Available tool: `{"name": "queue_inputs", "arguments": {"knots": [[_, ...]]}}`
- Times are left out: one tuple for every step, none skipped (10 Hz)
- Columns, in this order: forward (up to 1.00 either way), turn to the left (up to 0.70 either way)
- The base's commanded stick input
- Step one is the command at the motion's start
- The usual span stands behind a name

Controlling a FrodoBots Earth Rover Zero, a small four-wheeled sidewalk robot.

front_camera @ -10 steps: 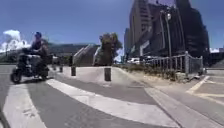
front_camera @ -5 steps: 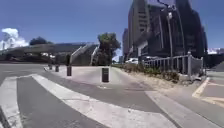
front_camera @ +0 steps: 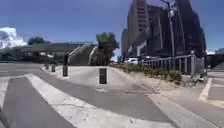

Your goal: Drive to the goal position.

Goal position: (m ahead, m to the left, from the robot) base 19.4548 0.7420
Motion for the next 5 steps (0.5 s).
{"name": "queue_inputs", "arguments": {"knots": [[0.45, -0.27], [0.45, -0.24], [0.45, -0.11], [0.45, -0.02], [0.45, 0.00]]}}
